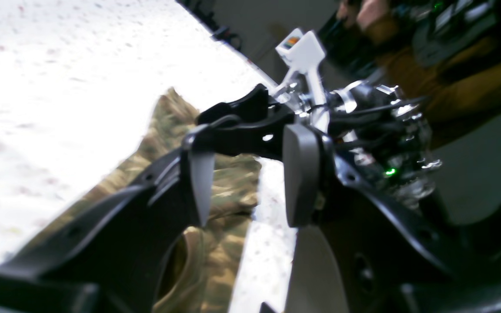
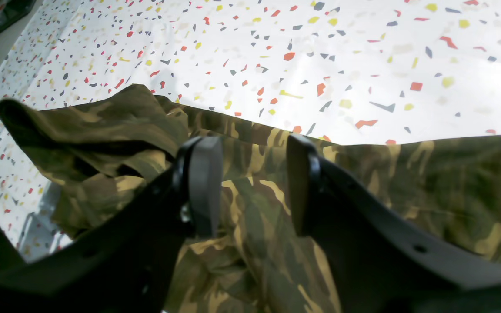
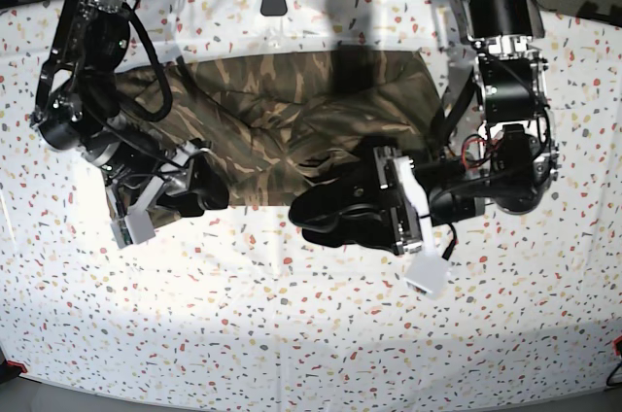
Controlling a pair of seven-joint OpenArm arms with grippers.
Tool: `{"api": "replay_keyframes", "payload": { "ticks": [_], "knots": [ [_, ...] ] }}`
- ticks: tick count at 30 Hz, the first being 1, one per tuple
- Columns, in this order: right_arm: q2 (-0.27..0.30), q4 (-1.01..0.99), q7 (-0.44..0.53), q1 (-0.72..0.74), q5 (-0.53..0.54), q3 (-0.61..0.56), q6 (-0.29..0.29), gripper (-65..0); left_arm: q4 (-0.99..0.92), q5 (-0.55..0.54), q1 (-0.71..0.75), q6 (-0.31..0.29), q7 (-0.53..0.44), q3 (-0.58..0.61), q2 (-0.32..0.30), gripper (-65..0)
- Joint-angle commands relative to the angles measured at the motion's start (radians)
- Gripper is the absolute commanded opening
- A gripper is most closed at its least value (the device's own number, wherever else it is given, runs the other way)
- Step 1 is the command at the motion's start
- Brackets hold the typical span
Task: Fold the T-shirt properly
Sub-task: 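Fold the held strip end with the left gripper toward the right gripper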
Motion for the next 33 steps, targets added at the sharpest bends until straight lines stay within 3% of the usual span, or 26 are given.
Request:
{"api": "replay_keyframes", "payload": {
  "ticks": [1,5,9,13,23,29,33],
  "knots": [
    [0.008,0.019,0.027,0.017,0.023,0.002,0.005,-39.6,0.045,0.01,-0.019,-0.003,-0.02,0.002,-0.01,-39.2],
    [0.008,0.019,0.027,0.017,0.023,0.002,0.005,-39.6,0.085,0.192,-0.019,-0.001,-0.02,0.002,-0.104,-39.2],
    [0.008,0.019,0.027,0.017,0.023,0.002,0.005,-39.6,0.085,0.377,-0.003,0.065,-0.02,0.001,-0.243,-39.2],
    [0.008,0.019,0.031,0.017,0.023,0.002,0.005,-39.6,0.104,0.4,0.068,0.108,-0.02,-0.002,-0.327,-39.2],
    [0.008,0.019,0.031,0.017,0.023,0.002,0.005,-39.6,0.307,0.406,0.261,0.116,-0.02,-0.002,-0.336,-39.2],
    [0.008,0.019,0.025,0.017,0.02,0.002,0.005,-39.6,0.345,0.548,0.266,0.127,-0.04,-0.002,-0.336,-39.2],
    [0.008,0.019,0.026,0.017,0.021,0.002,0.005,-39.6,0.345,0.602,0.278,0.128,-0.106,-0.002,-0.336,-39.2]
  ]
}}
